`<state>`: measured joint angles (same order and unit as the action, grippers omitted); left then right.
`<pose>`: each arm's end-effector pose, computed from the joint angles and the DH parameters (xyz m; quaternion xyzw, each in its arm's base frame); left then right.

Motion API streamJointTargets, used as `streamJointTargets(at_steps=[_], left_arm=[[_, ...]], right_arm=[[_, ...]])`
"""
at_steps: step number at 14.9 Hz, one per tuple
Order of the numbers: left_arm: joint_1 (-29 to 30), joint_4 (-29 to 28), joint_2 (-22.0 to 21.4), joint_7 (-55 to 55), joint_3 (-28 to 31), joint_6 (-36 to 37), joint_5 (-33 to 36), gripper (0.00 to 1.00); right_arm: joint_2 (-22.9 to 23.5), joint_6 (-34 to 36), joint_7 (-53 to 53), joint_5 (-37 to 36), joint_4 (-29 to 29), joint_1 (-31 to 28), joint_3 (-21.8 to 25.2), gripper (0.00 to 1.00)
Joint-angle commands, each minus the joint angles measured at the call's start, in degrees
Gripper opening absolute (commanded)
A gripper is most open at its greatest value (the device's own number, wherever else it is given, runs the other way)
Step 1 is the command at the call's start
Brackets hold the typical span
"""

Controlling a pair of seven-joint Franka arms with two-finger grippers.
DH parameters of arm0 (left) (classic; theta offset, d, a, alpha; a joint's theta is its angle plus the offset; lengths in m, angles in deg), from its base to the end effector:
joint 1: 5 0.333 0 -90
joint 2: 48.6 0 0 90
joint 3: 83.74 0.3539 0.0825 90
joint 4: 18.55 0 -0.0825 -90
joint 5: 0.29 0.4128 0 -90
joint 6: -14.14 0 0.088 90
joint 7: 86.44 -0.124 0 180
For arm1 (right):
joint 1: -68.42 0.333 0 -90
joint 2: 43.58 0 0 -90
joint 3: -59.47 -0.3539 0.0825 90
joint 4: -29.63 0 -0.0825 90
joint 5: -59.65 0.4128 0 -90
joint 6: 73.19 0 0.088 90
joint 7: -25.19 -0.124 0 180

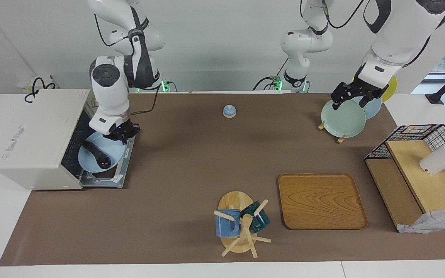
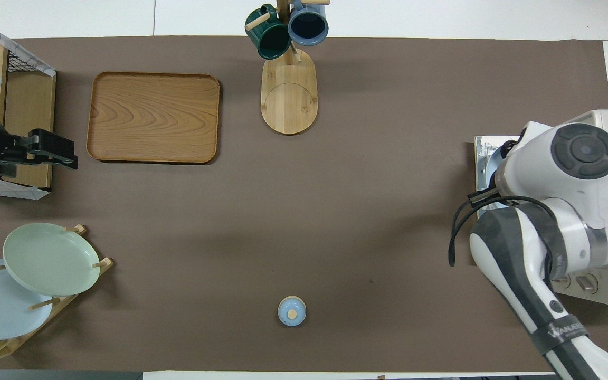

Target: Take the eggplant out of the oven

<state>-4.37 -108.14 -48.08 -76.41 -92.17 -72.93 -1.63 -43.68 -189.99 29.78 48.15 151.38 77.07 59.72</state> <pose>0.5742 -0.0813 0.6394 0.9994 0.0191 -0.0281 0.0081 0.5506 0.0670 0.4109 0.9822 0.1610 -0.0392 0.0888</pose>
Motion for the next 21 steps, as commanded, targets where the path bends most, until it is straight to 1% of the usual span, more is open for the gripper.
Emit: streamJointTargets(at_steps=[1,3,5,7,8,9,10,11,12,14,15,16,17,19,21], left_arm=[[0.8,-2.0,-1.7,0.2,-0.4,-1.3,0.6,1.0],[0.9,-2.0,-1.7,0.2,-0.4,-1.3,0.6,1.0],[0.9,-2.0,-1.7,0.2,-0.4,-1.3,0.6,1.0],[0.9,-1.9,-1.7,0.3,-0.4,-1.4,0.6,1.0],[1.0,-1.9,-1.7,0.3,-0.4,-1.4,0.6,1.0],[1.0,-1.9,-1.7,0.3,-0.4,-1.5,0.6,1.0],[1.0,-1.8,-1.7,0.3,-0.4,-1.6,0.6,1.0],[1.1,-1.7,-1.7,0.3,-0.4,-1.6,0.6,1.0],[1.1,-1.7,-1.6,0.2,-0.4,-1.6,0.6,1.0],[1.2,-1.7,-1.5,0.3,-0.4,-3.0,0.6,1.0],[1.3,-1.8,-1.5,0.3,-0.4,-3.7,0.6,1.0],[2.0,-1.8,-1.5,0.3,-0.4,-3.8,0.6,1.0],[2.3,-1.8,-1.5,0.3,-0.4,-3.9,0.6,1.0],[2.5,-1.8,-1.4,0.4,-0.4,-4.0,0.5,1.0],[2.9,-1.8,-1.5,0.3,-0.4,-4.1,0.5,1.0]], right_arm=[[2.3,4.4,-4.1,-0.8,-4.9,4.7,0.0,0.0],[5.5,6.7,-6.2,-0.8,-9.3,8.7,0.0,0.0],[8.1,7.9,-11.9,-0.8,-12.3,13.9,0.0,0.0],[12.7,13.7,-19.9,-0.8,-20.2,19.3,0.0,0.0],[15.6,16.7,-22.7,-0.9,-24.8,21.8,0.0,0.0],[19.5,19.6,-25.8,-0.9,-30.0,24.9,0.0,0.0],[23.2,21.7,-29.1,-0.9,-34.8,27.5,0.1,0.0],[25.7,21.8,-31.6,-0.7,-37.6,29.0,0.0,0.0],[27.0,21.4,-33.4,-0.5,-38.2,29.6,-0.1,0.0],[28.7,18.3,-36.3,0.0,-38.4,32.6,-0.3,0.0],[28.9,15.9,-36.9,0.3,-38.3,33.0,-0.3,0.0],[28.9,12.9,-37.1,1.4,-38.1,33.2,-1.3,0.0],[28.9,10.3,-37.1,3.5,-37.6,33.2,-2.1,0.0],[28.9,6.4,-37.1,4.7,-35.6,34.1,-2.5,0.0],[28.8,2.1,-37.1,5.0,-33.3,36.2,-2.7,0.0]])
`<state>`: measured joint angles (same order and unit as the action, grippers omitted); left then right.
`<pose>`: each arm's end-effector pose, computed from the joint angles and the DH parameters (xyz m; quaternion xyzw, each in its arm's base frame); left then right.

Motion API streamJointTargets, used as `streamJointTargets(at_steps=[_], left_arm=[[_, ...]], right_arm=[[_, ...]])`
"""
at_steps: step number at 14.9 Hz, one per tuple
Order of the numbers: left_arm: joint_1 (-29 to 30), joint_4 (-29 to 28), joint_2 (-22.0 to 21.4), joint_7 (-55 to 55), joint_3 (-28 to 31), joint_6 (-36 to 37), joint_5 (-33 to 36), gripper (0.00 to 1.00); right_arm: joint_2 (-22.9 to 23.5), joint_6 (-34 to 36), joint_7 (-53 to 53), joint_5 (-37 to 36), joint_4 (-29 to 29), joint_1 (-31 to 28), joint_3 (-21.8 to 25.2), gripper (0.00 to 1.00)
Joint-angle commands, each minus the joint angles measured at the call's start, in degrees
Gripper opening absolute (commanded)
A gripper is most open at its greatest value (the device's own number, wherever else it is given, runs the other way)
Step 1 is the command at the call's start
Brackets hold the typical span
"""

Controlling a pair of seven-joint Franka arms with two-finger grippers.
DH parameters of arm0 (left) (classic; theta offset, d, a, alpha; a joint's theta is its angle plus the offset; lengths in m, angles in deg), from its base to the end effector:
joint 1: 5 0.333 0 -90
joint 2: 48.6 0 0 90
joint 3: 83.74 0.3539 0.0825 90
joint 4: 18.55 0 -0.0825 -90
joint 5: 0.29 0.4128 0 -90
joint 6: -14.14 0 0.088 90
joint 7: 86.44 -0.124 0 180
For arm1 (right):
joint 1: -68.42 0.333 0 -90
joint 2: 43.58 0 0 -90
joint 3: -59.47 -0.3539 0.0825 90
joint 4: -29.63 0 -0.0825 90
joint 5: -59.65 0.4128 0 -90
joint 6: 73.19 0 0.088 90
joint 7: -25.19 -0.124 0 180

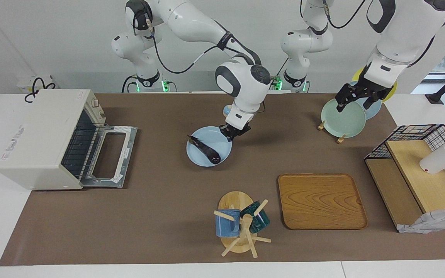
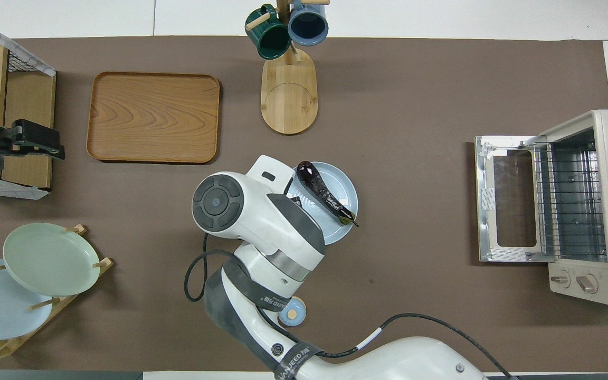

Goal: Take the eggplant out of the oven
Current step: 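Lower the plate onto the table center and open the right gripper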

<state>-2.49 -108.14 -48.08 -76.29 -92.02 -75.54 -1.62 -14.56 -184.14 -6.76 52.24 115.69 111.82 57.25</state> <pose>0.5825 -0.0614 0.6433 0.9992 0.0382 -0.0054 0.0116 0.5226 0.5124 0.3728 0.9880 0.1418 0.0035 0.0613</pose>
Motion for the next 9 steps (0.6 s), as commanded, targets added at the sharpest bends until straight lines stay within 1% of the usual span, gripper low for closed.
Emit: streamJointTargets(at_steps=[1,4,5,6,7,8,9], left_arm=[[1.0,-1.8,-1.4,0.3,-0.5,-1.4,0.5,1.0],[0.9,-1.8,-1.4,0.4,-0.5,-1.5,0.5,1.0],[1.0,-1.8,-1.4,0.6,-0.5,-1.5,0.5,1.0],[1.0,-1.8,-1.4,1.2,-0.5,-2.0,0.5,1.0],[1.0,-2.0,-1.4,1.7,-0.5,-2.8,0.5,1.0],[1.0,-2.1,-1.4,2.2,-0.5,-2.9,0.5,1.0],[1.0,-2.1,-1.4,2.4,-0.5,-2.9,0.5,1.0]], right_arm=[[-0.5,-5.2,-0.7,1.0,3.5,1.4,-0.2,0.0],[-1.4,-14.4,-1.1,3.4,9.1,1.3,-0.3,0.0],[-2.0,-16.3,-1.1,3.6,10.8,1.3,-0.3,0.0],[-2.0,-16.9,-1.2,3.7,11.0,1.3,-0.3,0.0],[-2.0,-17.0,-1.3,3.7,11.0,1.2,-0.3,0.1],[-2.0,-17.0,-1.1,3.6,10.8,0.9,-0.3,0.25],[-1.9,-17.3,-1.1,3.5,10.4,0.9,-0.3,0.29]])
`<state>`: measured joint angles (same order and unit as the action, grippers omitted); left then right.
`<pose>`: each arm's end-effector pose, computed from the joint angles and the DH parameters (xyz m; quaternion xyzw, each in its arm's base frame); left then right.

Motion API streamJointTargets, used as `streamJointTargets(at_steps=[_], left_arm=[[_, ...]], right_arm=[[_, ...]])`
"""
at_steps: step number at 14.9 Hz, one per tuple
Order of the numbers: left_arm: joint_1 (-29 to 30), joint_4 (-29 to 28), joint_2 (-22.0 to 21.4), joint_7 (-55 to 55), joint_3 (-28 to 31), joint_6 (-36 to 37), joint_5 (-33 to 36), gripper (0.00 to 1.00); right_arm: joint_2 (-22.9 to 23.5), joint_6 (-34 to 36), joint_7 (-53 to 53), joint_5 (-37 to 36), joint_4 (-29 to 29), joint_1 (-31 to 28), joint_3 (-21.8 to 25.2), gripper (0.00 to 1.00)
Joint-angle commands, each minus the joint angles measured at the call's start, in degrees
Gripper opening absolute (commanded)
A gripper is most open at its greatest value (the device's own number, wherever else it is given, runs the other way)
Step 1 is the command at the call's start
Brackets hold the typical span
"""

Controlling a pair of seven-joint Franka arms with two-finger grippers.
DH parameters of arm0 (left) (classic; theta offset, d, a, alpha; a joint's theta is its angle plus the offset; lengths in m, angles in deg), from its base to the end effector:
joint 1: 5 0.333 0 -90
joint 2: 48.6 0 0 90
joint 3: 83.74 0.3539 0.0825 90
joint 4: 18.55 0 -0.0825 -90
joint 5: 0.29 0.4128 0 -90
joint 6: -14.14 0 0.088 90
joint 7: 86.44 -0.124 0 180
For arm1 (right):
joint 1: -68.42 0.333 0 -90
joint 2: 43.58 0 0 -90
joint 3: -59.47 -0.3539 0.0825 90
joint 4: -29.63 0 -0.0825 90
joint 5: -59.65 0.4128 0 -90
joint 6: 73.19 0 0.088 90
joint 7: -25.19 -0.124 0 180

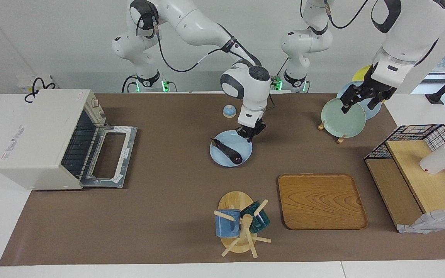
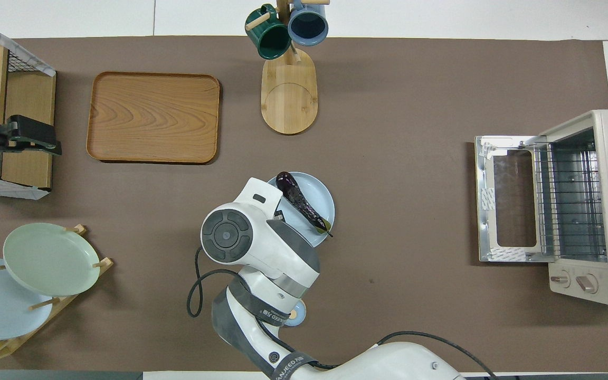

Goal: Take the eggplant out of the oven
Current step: 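Lower the plate onto the table center and open the right gripper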

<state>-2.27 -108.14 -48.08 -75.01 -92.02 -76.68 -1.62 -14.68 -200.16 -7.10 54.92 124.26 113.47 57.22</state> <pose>0.5852 -0.0593 0.6450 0.9986 0.0514 0.0044 0.0130 0.4992 0.5303 0.3255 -0.9877 -0.1514 -0.0388 0.0007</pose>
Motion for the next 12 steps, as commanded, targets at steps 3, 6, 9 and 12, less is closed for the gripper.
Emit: streamJointTargets(at_steps=[3,6,9,12], left_arm=[[0.7,-2.2,-1.4,2.4,-0.6,-2.4,0.5,1.0],[0.0,-2.2,-1.4,5.8,-0.6,-3.0,0.5,1.0],[-1.1,-2.3,-1.0,12.0,-1.0,-3.4,0.2,1.0],[-5.2,-2.8,0.0,22.6,-1.0,-5.1,0.2,1.0]], right_arm=[[-1.9,3.0,-0.1,0.6,-2.3,-1.1,-0.3,0.4],[-6.0,11.1,4.5,0.9,-4.3,-6.2,0.0,0.4],[-12.6,20.2,14.9,1.0,-3.2,-13.6,0.1,0.29],[-15.3,28.4,17.8,-0.2,-2.3,-19.7,0.2,0.0]])
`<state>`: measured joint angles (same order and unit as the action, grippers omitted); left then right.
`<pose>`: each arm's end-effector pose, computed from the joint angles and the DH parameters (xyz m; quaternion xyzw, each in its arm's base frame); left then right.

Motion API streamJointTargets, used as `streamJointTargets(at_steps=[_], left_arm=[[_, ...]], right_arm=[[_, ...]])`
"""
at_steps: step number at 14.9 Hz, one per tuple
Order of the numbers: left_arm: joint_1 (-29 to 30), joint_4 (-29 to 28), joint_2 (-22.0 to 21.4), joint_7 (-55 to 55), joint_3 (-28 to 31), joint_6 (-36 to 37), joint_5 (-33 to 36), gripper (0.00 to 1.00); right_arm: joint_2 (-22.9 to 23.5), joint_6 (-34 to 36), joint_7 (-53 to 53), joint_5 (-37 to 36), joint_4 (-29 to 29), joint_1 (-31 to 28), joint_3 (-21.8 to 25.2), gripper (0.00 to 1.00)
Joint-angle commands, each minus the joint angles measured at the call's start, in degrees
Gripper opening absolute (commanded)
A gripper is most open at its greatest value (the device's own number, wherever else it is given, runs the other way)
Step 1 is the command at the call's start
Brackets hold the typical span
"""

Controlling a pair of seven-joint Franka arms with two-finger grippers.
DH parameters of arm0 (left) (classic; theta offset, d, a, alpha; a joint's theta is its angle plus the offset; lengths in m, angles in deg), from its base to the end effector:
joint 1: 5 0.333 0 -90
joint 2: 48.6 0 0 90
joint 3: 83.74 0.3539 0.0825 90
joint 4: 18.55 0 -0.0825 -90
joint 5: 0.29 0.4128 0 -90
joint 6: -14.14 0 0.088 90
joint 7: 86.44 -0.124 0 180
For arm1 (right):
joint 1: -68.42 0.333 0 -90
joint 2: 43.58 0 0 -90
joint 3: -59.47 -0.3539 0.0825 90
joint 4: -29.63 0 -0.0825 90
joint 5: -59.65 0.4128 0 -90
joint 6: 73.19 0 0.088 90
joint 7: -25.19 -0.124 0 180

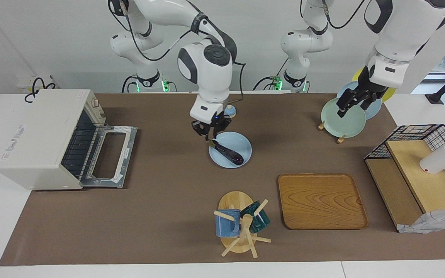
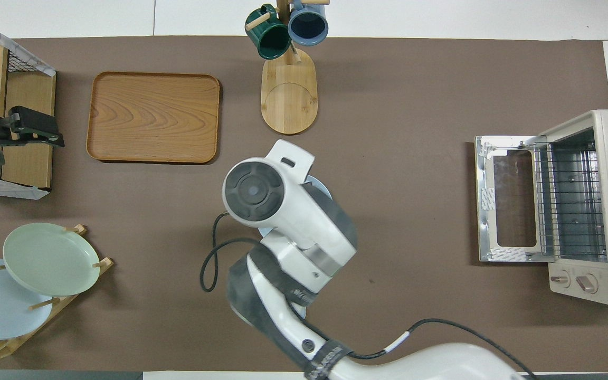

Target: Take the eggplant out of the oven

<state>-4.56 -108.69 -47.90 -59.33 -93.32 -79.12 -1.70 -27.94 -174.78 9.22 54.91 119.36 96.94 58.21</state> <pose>0.5860 -0.0966 0.6423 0.9873 0.1566 0.0160 0.0192 0.5904 0.3262 0.4925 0.9904 0.1293 -0.0158 0.0471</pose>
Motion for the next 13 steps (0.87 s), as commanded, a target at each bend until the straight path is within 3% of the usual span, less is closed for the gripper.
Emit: streamJointTargets(at_steps=[1,4,6,9,13], left_arm=[[-4.0,-2.4,0.3,9.8,0.3,-3.0,0.3,1.0],[-8.4,-5.5,0.4,22.9,0.3,-6.4,0.2,1.0],[-12.3,-8.6,1.5,33.1,0.3,-10.5,0.2,1.0],[-17.6,-8.8,5.7,46.6,0.3,-14.9,0.3,1.0],[-25.0,-9.0,11.4,59.8,0.4,-22.1,0.3,1.0]], right_arm=[[-2.3,3.8,1.5,-0.5,3.7,-4.6,-0.6,0.0],[-5.6,0.8,3.8,-2.8,12.7,-11.0,-0.7,0.0],[-8.3,-6.7,5.5,-3.9,21.1,-14.4,-0.7,0.0],[-10.6,-18.4,6.4,-5.0,31.3,-17.8,-0.7,0.0],[-9.7,-22.3,8.6,-6.6,34.1,-21.0,-0.7,0.0]])
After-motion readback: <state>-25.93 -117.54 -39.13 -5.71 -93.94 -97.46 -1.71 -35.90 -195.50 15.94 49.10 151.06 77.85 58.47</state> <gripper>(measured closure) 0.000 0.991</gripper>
